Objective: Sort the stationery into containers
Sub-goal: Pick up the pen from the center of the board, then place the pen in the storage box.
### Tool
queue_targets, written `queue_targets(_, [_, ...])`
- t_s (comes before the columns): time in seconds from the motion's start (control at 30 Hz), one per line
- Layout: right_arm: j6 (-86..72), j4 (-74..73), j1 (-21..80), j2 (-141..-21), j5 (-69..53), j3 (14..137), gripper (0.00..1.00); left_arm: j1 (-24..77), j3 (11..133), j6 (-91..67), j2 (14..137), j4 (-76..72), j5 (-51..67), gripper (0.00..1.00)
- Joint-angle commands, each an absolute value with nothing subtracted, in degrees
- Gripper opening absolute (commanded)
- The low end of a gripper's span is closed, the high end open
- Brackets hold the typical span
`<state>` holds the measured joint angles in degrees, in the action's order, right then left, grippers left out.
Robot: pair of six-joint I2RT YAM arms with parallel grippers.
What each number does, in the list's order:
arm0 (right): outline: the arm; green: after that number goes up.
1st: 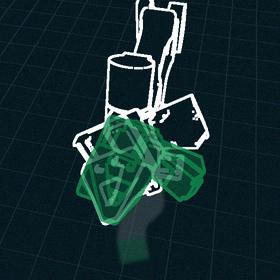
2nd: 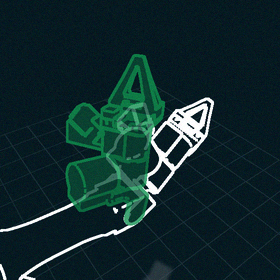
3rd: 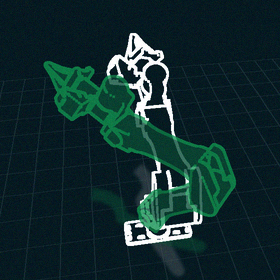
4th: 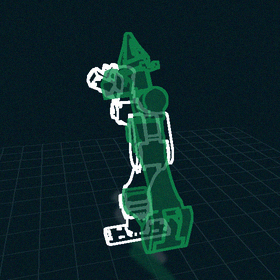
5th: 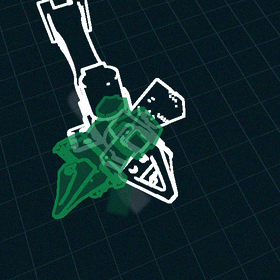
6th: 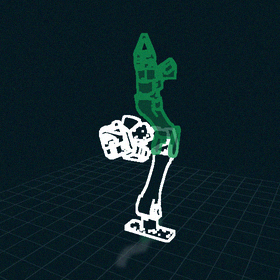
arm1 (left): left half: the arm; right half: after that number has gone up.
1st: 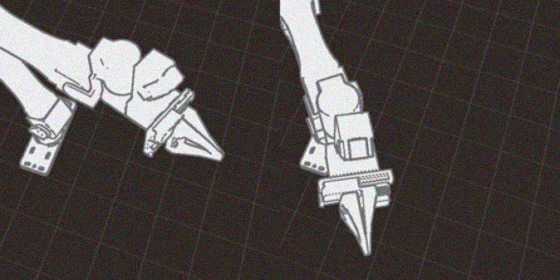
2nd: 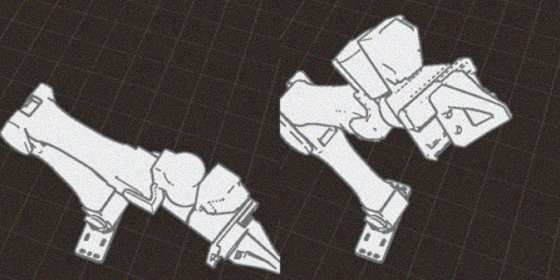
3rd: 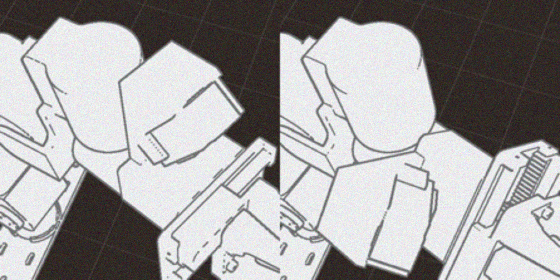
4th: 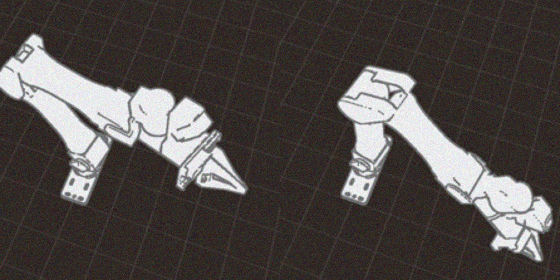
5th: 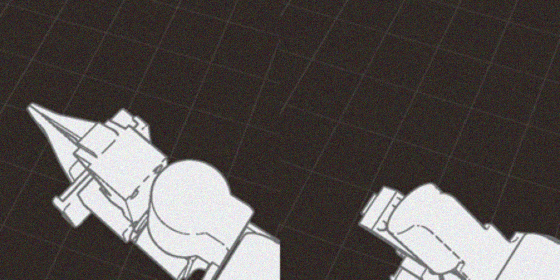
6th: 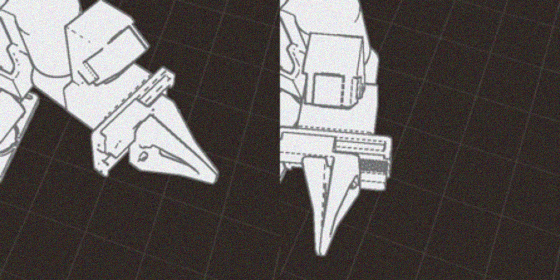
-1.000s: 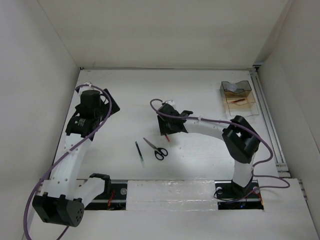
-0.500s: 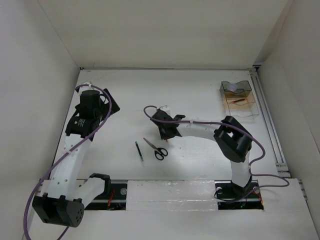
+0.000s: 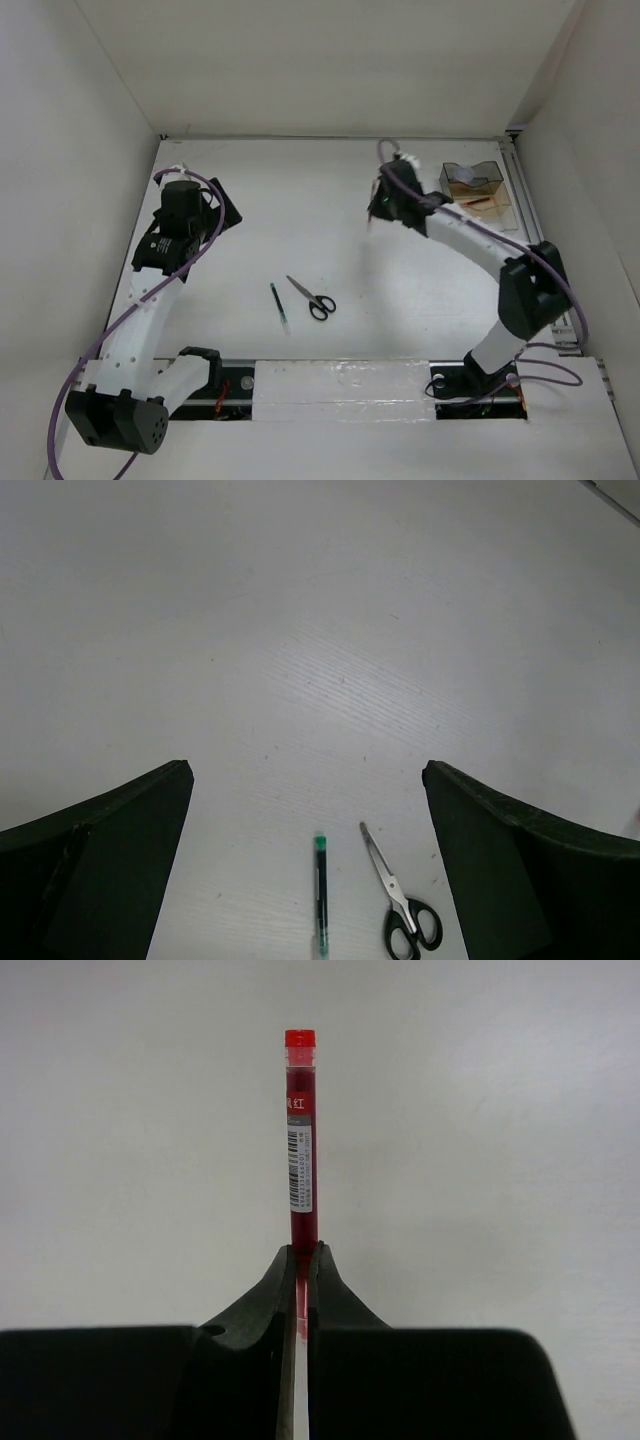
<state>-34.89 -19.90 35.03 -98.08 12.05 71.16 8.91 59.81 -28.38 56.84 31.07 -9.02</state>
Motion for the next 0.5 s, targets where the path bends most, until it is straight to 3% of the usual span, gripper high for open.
queue_targets(0.0, [-41.72,-12.04,26.57,-89.22,11.25,71.1,0.0,9.05,59.33,-27.6,57.04,29.53,-7.91,1.0])
queue_targets(0.13, [-47.36,-12.04,15.84,-87.02,13.1,70.58,0.0,9.05,59.33,-27.07,57.04,29.0,-7.91,1.0])
queue_targets(0.27, [-57.28,-4.96,2.41,-87.01,4.43,65.76,0.0,9.05,58.8,-27.07,57.04,28.31,-5.63,1.0])
queue_targets(0.47, [-71.01,10.18,-5.54,-89.12,-4.48,57.74,0.0,9.05,58.8,-26.54,57.04,27.78,-3.87,1.0])
